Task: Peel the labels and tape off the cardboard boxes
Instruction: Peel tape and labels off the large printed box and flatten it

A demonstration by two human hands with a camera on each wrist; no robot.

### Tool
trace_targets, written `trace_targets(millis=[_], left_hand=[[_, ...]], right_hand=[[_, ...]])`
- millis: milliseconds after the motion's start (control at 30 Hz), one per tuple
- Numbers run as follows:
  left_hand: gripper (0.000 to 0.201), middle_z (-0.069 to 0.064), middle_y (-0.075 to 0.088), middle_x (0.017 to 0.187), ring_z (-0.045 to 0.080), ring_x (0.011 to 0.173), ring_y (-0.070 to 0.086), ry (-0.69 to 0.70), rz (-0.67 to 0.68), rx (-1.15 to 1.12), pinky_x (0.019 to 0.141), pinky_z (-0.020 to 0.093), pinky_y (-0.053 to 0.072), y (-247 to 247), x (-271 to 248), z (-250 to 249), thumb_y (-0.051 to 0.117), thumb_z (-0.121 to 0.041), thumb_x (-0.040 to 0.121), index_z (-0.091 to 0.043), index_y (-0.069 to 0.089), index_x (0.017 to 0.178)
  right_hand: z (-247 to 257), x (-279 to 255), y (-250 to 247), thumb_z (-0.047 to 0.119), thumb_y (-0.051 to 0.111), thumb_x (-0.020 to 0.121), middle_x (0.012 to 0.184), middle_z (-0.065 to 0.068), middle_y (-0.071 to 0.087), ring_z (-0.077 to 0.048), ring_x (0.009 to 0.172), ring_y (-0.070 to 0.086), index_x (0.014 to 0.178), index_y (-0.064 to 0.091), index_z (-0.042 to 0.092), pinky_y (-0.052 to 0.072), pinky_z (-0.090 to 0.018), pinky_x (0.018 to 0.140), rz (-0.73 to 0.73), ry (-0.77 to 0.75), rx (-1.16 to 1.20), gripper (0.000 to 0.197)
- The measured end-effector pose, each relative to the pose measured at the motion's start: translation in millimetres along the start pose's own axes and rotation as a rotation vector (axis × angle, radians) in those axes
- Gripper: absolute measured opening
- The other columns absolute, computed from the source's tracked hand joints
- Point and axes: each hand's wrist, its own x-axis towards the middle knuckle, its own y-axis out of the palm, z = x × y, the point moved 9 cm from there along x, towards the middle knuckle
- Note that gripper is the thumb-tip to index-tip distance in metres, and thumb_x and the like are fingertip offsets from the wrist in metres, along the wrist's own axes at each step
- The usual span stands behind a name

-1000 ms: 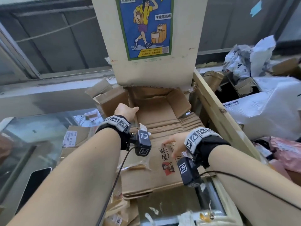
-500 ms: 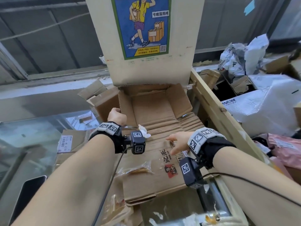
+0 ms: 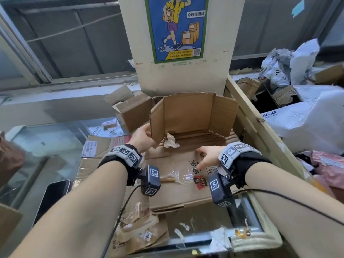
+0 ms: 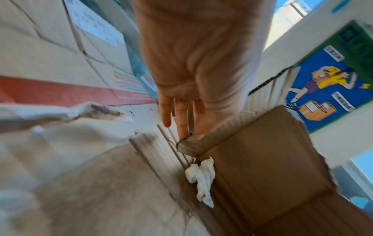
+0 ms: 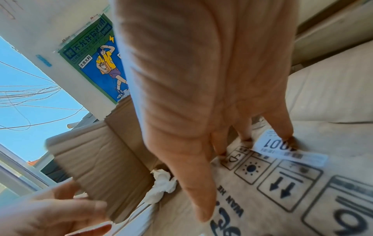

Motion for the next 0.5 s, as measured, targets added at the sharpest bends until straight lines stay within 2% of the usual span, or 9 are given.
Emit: trace_targets(millis=[33, 100, 200, 267, 333, 400, 433, 500], left_hand=[[0.056, -0.001, 0.066, 0.083, 0.019, 0.086, 0.066, 0.020, 0.005, -0.011, 0.083, 0.035, 0.056, 1.2, -3.0, -3.4, 0.062, 0.005, 0.076, -0.025, 0.058, 0.123], [0.060, 0.000, 0.067, 0.097, 0.019, 0.097, 0.065, 0.068, -0.018, -0.021, 0.091, 0.037, 0.053, 0.5, -8.6, -13.0, 0.061, -0.006, 0.081, -0.025, 0.050, 0.137], [0.073, -0.004, 0.056, 0.124, 0.014, 0.115, 0.054, 0.113, -0.047, -0.037, 0.098, 0.034, 0.047, -3.2, -11.9, -27.5, 0.076, -0.032, 0.078, -0.021, 0.042, 0.142], [0.081, 0.001, 0.055, 0.131, 0.016, 0.118, 0.054, 0.100, -0.088, -0.124, 0.098, 0.038, 0.049, -9.9, -10.8, -34.4, 0.079, -0.043, 0.074, -0.021, 0.039, 0.142], [0.078, 0.000, 0.059, 0.124, 0.016, 0.113, 0.057, 0.099, -0.172, -0.150, 0.094, 0.038, 0.052, -21.7, -8.9, -42.6, 0.076, -0.045, 0.077, -0.025, 0.037, 0.142], [0.073, -0.003, 0.062, 0.111, 0.016, 0.109, 0.058, 0.102, -0.260, -0.099, 0.096, 0.037, 0.049, -32.3, -4.6, -50.2, 0.071, -0.041, 0.083, -0.027, 0.035, 0.145], [0.069, -0.003, 0.063, 0.109, 0.016, 0.109, 0.058, 0.098, -0.286, -0.053, 0.098, 0.035, 0.047, -34.7, -1.9, -52.7, 0.069, -0.038, 0.085, -0.027, 0.037, 0.145], [0.055, 0.002, 0.063, 0.117, 0.019, 0.114, 0.057, 0.088, -0.290, 0.031, 0.099, 0.033, 0.045, -32.4, 5.0, -55.8, 0.063, -0.030, 0.089, -0.025, 0.045, 0.141]], right_hand=[[0.4, -0.6, 2.6, 0.040, 0.066, 0.084, 0.148, -0.003, 0.040, -0.021, 0.132, 0.042, 0.150, 0.022, 0.021, 0.037, -0.029, 0.103, 0.000, 0.000, 0.006, 0.081], [1.6, -3.3, 7.1, 0.040, 0.067, 0.084, 0.147, -0.003, 0.041, -0.022, 0.130, 0.044, 0.151, 0.019, 0.024, 0.037, -0.029, 0.101, -0.005, -0.005, 0.015, 0.084], [4.4, -7.0, 13.1, 0.037, 0.068, 0.083, 0.143, -0.003, 0.046, -0.021, 0.123, 0.050, 0.150, 0.021, 0.026, 0.040, -0.026, 0.091, -0.005, -0.024, 0.016, 0.083], [6.6, -8.3, 16.3, 0.034, 0.069, 0.084, 0.144, -0.003, 0.044, -0.021, 0.125, 0.048, 0.149, 0.023, 0.024, 0.041, -0.026, 0.095, 0.001, -0.040, 0.006, 0.081], [7.2, -7.9, 17.2, 0.035, 0.069, 0.083, 0.146, -0.002, 0.042, -0.021, 0.126, 0.047, 0.149, 0.023, 0.023, 0.040, -0.028, 0.099, 0.006, -0.048, -0.008, 0.082], [4.9, -7.9, 15.7, 0.035, 0.069, 0.083, 0.144, -0.002, 0.043, -0.021, 0.124, 0.049, 0.149, 0.024, 0.024, 0.040, -0.027, 0.095, 0.010, -0.048, 0.005, 0.081], [2.9, -7.5, 14.8, 0.035, 0.069, 0.083, 0.142, -0.002, 0.045, -0.021, 0.123, 0.049, 0.148, 0.026, 0.025, 0.041, -0.027, 0.094, 0.010, -0.045, 0.013, 0.079], [-0.3, -7.0, 14.2, 0.035, 0.069, 0.083, 0.142, -0.002, 0.045, -0.022, 0.122, 0.050, 0.146, 0.029, 0.028, 0.042, -0.030, 0.096, 0.008, -0.046, 0.022, 0.075]])
